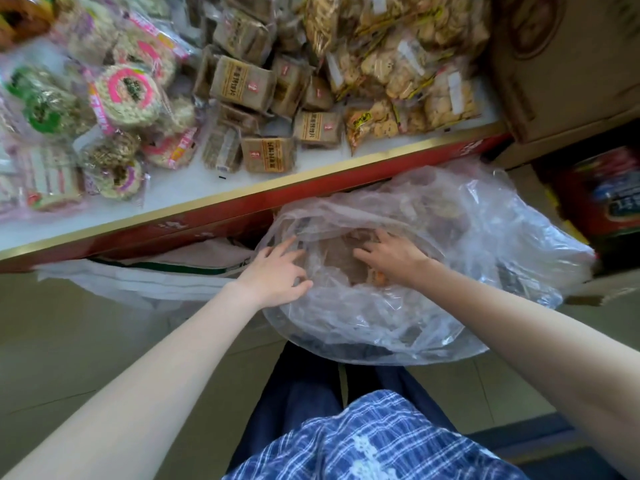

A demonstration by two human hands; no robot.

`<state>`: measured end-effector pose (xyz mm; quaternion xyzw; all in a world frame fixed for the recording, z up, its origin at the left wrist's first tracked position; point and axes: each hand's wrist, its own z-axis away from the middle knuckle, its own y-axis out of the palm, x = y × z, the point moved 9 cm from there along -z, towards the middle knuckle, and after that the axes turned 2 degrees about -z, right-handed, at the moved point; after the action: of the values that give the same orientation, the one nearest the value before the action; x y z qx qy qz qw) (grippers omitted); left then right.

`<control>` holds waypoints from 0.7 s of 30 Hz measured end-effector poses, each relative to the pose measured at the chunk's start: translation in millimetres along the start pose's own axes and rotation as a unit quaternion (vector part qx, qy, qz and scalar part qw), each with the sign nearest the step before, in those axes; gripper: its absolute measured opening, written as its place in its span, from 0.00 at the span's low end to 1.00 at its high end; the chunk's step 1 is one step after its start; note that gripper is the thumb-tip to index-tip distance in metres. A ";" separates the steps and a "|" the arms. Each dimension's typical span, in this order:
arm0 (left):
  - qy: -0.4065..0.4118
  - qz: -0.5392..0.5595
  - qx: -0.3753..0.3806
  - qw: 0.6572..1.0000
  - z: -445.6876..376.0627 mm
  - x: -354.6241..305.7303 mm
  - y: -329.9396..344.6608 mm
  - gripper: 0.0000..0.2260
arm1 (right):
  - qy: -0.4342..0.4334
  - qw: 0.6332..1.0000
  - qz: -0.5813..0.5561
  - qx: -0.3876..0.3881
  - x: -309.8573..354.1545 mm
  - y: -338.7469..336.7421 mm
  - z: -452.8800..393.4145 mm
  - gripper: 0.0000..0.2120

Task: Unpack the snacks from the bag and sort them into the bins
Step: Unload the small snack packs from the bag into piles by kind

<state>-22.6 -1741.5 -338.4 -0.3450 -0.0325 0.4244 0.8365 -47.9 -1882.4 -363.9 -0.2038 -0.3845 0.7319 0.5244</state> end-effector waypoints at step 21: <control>-0.033 0.485 -0.329 0.810 53.2 44.8 -125.9 0.05 | 0.110 0.836 -0.457 -0.284 -42.1 -173.9 52.6 0.15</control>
<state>74.1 -1729.9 -232.5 -0.5563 -0.0266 0.7499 0.3571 36.9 -1912.8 -200.6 -0.2239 -0.5648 0.2410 0.7568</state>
